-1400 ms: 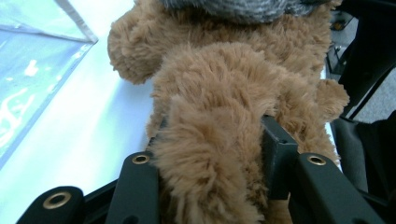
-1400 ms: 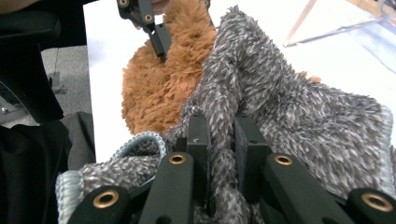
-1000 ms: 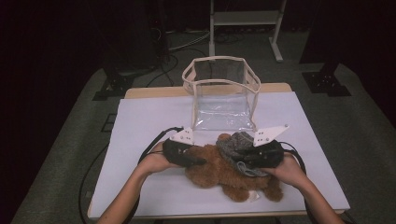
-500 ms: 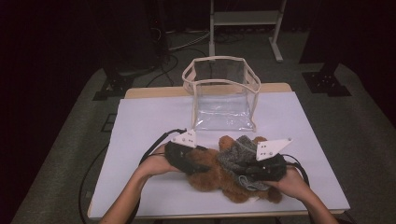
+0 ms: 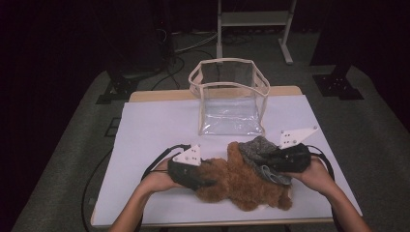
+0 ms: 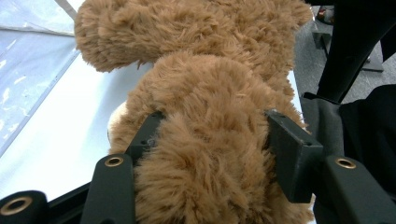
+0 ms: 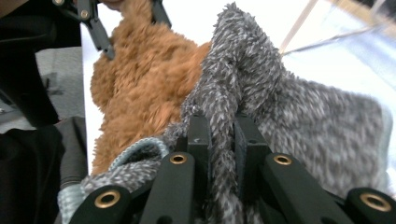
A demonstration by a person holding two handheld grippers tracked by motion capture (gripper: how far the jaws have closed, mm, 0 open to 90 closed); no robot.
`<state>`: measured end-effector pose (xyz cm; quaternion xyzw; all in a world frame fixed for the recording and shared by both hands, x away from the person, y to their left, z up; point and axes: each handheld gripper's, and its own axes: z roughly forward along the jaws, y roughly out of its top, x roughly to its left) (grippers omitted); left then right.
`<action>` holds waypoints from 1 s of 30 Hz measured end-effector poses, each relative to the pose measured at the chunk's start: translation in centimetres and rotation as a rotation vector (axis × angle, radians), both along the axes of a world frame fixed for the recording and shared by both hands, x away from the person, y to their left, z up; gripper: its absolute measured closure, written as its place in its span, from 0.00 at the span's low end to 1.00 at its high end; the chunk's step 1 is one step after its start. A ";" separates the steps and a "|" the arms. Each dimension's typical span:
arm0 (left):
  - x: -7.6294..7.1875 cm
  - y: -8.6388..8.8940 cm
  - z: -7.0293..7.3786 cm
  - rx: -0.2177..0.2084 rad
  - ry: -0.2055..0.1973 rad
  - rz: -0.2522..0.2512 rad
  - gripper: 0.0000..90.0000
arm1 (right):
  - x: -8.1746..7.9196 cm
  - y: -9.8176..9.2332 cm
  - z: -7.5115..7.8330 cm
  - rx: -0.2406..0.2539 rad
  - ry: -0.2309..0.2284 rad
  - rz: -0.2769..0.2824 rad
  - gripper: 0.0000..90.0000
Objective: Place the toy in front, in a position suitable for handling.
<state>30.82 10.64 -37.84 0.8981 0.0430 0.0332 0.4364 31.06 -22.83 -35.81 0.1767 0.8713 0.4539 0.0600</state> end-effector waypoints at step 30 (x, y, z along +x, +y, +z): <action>-1.4 -0.4 0.5 0.021 -0.025 -0.034 0.52 | -2.1 -4.5 -0.8 0.031 0.008 -0.034 0.87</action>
